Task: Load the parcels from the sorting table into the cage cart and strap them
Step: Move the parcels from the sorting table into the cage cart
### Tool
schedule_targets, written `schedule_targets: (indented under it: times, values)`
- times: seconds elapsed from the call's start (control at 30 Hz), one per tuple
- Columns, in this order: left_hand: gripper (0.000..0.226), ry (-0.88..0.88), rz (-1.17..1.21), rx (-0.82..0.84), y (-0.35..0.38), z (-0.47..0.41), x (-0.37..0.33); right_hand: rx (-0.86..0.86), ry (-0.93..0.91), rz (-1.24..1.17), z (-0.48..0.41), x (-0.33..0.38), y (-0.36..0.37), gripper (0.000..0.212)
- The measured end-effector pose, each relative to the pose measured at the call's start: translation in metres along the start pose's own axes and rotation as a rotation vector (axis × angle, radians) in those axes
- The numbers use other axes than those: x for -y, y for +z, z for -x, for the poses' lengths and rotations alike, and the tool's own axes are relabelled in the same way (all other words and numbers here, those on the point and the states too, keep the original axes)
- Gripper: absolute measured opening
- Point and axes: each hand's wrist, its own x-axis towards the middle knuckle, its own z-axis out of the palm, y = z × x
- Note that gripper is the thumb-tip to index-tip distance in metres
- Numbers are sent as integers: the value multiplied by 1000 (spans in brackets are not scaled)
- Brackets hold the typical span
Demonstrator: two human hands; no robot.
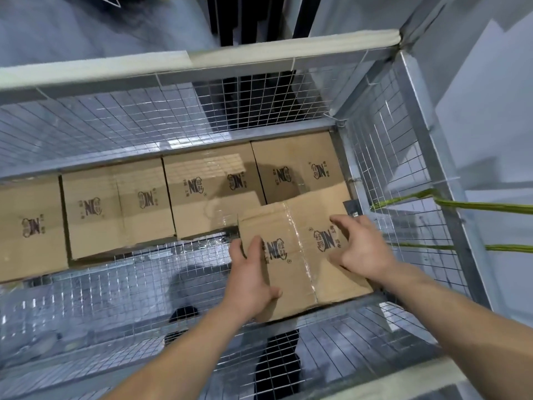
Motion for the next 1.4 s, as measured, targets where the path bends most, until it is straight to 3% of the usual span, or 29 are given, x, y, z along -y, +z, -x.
schedule_targets:
  times: [0.3, 0.5, 0.57, 0.7, 0.9, 1.1, 1.23, 1.4]
  values:
    - [104, 5, -42, 80, 51, -33, 16, 65, 41, 238, -30, -36, 31, 91]
    - [87, 60, -99, 144, 78, -67, 16, 140, -15, 512, -53, -54, 49, 71]
    - [85, 96, -103, 182, 86, -78, 16, 242, -40, 610, -58, -59, 64, 78]
    - [103, 99, -110, 336, 93, -97, 12, 436, -21, 607, -61, -60, 78, 91]
    - [108, 68, -154, 450, 94, -107, 5, 481, 44, 461, -71, -75, 70, 108]
    - [92, 135, -248, 324, 51, -75, -1, 301, -26, 345, -48, -50, 51, 82]
    - [93, 221, -478, 162, -5, -37, -20, 155, -70, 261, -10, -4, 23, 90]
    - [90, 398, -683, -20, -97, 26, -61, -91, -125, 193, 62, 73, -29, 82]
